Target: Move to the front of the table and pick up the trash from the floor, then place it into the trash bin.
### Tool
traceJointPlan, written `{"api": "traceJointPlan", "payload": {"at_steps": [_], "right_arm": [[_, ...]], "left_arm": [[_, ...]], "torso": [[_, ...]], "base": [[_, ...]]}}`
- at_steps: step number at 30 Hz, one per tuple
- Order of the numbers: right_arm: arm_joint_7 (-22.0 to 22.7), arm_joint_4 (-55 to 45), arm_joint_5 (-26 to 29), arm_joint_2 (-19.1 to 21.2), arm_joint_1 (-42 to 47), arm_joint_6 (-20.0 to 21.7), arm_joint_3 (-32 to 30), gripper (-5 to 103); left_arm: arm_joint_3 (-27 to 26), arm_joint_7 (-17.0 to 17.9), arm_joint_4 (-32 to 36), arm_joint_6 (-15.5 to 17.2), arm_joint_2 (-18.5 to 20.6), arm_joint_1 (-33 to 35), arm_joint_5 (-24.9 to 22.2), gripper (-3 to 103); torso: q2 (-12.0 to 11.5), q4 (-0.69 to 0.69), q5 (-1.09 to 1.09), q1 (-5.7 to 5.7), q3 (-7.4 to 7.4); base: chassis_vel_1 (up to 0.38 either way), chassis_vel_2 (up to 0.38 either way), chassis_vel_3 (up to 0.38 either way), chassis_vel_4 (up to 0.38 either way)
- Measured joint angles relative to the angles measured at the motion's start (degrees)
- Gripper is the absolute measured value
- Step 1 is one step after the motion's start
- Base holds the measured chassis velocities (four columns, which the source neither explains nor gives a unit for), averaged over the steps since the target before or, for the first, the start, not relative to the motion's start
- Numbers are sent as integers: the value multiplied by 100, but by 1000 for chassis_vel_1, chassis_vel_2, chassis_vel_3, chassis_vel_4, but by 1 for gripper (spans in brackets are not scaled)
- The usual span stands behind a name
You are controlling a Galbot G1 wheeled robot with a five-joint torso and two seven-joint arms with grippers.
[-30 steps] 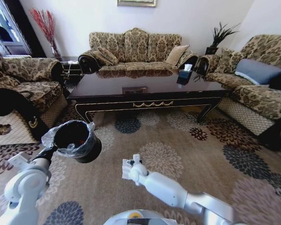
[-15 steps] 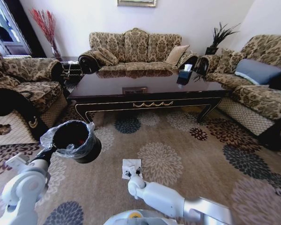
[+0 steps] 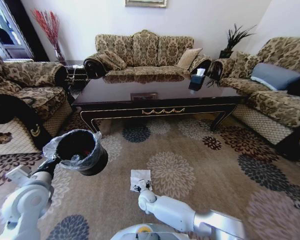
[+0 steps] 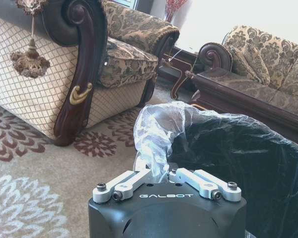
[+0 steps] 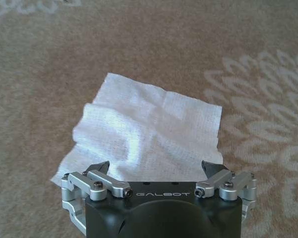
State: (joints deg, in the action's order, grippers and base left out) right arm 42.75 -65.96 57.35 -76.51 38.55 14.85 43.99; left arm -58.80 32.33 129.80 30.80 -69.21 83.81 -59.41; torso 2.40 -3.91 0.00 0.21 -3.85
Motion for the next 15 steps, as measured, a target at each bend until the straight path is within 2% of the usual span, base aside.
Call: {"api": "traceJointPlan", "payload": {"at_steps": [3,5,7,8,9,11,13,14,15], "right_arm": [[-151,132,-16,-14,-9,-66,-44,96],[-200,131,-23,-5,-9,-81,-64,86],[-209,119,-30,5,-8,-82,-66,86],[-213,99,-43,19,-1,-83,-66,75],[-215,79,-68,34,15,-83,-65,69],[-215,71,-78,38,22,-83,-65,69],[-226,0,-123,61,59,-88,-54,59],[-226,0,-123,61,59,-88,-54,59],[-231,-15,-134,66,64,-91,-48,53]], "left_arm": [[-1,19,8,7,7,3,3,3],[14,24,7,10,8,-3,18,3],[23,28,4,10,8,-10,26,3],[42,32,-5,12,7,-26,31,3],[60,33,-13,14,2,-40,36,3],[67,34,-18,14,1,-45,38,3],[82,34,-52,14,1,-59,52,3],[82,34,-52,14,1,-59,52,3],[83,34,-58,14,1,-60,54,3]], "torso": [[0,0,0,0,-1],[0,0,0,0,-1],[0,0,0,0,-1],[0,0,0,0,-1],[0,0,0,0,-1],[0,-1,0,0,-1],[0,-1,0,0,-1],[0,-1,0,0,-1],[0,-1,0,0,-1]], "base": [[0,0,0,0],[0,0,0,0],[0,0,0,0],[0,0,0,0],[0,0,0,0],[0,0,0,0],[0,0,0,0],[0,0,0,0],[0,0,0,0]]}}
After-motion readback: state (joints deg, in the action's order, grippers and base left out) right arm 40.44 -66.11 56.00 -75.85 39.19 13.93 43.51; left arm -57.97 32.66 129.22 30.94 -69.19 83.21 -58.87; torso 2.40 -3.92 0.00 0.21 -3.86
